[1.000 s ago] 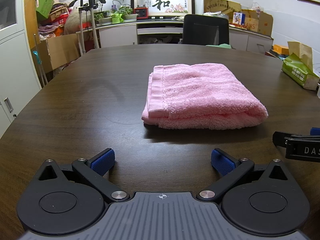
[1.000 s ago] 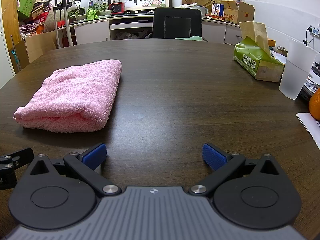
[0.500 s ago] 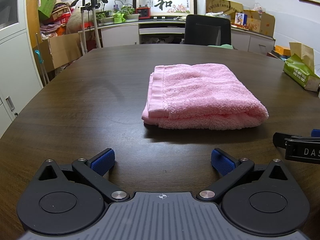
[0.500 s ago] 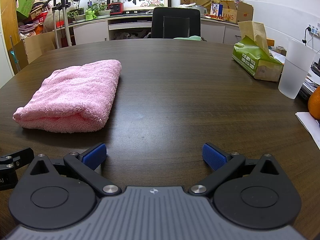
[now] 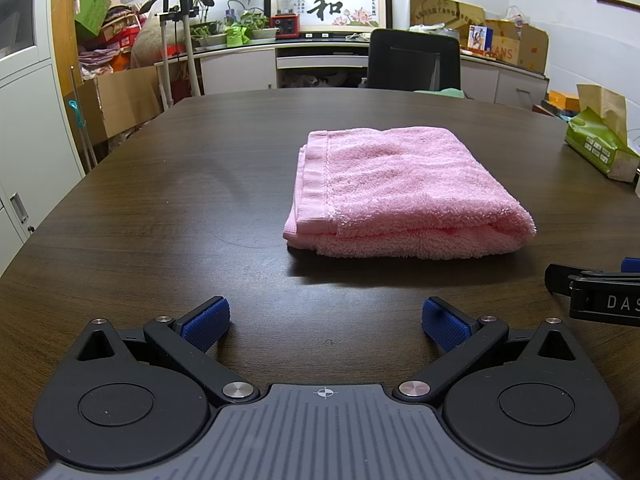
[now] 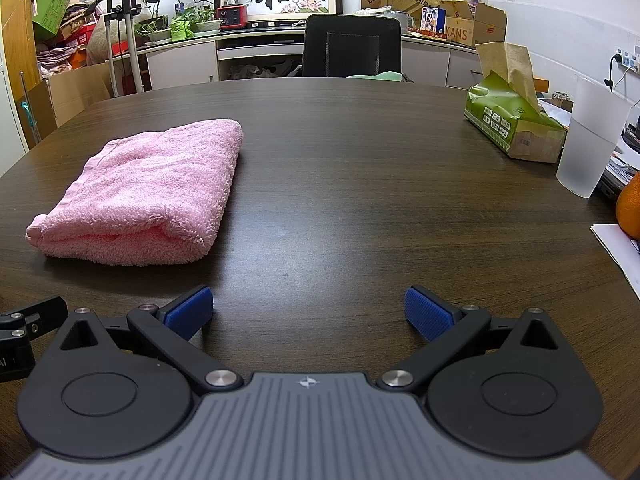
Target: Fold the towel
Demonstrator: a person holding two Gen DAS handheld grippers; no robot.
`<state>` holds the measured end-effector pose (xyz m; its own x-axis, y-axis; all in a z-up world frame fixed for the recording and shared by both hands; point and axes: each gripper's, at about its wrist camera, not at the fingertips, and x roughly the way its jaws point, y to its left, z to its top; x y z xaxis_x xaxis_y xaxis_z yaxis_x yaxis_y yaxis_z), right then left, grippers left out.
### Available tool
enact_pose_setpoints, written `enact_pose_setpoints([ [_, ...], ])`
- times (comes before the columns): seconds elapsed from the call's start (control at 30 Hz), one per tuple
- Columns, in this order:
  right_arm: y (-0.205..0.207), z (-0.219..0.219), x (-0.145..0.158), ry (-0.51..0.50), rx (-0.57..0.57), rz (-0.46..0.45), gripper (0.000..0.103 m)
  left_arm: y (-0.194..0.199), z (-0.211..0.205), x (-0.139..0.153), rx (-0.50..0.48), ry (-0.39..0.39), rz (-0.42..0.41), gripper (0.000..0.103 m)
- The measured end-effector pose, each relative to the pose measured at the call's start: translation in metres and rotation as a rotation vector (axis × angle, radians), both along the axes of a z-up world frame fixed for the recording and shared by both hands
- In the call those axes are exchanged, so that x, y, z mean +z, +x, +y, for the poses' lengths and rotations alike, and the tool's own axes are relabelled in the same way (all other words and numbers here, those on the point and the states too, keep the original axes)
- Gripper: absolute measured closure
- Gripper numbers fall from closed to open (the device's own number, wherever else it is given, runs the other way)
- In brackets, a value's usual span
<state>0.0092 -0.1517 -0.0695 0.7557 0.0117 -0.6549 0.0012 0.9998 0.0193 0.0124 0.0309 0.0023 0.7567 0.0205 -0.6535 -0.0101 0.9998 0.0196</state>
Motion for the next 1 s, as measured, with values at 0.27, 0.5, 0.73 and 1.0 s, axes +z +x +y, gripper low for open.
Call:
enact_pose_setpoints([
  [0.27, 0.0001, 0.0, 0.0, 0.0, 0.0, 0.0, 0.0, 0.0011, -0.0007, -0.0004, 0.001, -0.002, 0.0, 0.0],
  [0.5, 0.0, -0.0001, 0.0, 0.0, 0.0, 0.0, 0.0, 0.0019, -0.0011, -0.0008, 0.0, -0.003, 0.0, 0.0],
  [0.73, 0.0001, 0.0, 0.0001, 0.0, 0.0, 0.0, 0.0, 0.0021, -0.001, -0.0009, 0.0, -0.003, 0.0, 0.0],
  [1.0, 0.0, 0.0, 0.0001, 0.0, 0.0, 0.0, 0.0, 0.0003, -0.0014, -0.0007, -0.011, -0.001, 0.0, 0.0],
])
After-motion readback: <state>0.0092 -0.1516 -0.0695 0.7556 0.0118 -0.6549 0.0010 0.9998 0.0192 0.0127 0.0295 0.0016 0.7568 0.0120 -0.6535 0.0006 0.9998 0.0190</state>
